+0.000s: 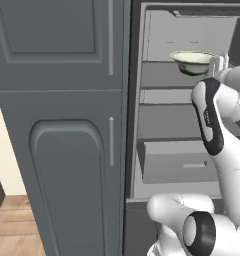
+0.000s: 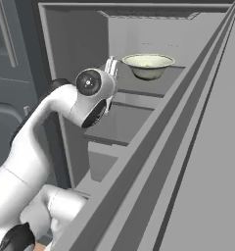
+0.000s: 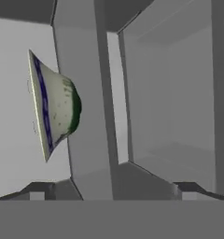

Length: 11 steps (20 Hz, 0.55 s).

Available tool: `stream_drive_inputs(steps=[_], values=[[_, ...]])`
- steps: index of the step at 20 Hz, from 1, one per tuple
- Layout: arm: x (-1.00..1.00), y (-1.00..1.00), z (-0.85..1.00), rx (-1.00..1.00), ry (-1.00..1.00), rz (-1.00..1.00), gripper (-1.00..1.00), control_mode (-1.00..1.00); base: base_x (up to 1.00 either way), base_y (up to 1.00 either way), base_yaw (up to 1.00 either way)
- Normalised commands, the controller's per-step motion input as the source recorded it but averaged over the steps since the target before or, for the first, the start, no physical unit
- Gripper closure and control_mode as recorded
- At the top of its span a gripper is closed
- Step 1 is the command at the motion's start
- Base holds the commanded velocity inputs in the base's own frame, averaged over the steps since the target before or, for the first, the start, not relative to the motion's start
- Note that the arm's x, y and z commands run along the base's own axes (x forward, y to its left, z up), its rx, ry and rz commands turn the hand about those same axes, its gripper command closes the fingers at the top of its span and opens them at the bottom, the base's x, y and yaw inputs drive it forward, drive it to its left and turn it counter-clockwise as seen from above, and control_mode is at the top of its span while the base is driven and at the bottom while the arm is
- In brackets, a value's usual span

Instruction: Move the glass cup from next to the sink to the open cabinet. Then, move the bowl with the tomato to the fridge to clear the area for faucet cleaning.

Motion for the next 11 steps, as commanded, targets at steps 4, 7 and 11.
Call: stream_drive_inputs(steps=[4,7,11], values=[[-1.00,1.00,-0.91,0.00,0.00,-0.08,-1.00,-1.00,0.00,0.00,0.00],[-1.00,1.00,-1.00,0.00,0.00,-0.06,-1.00,-1.00,0.00,0.00,0.00],[-1.00,1.00,-1.00,0.00,0.01,-0.06,-1.00,-1.00,0.00,0.00,0.00]])
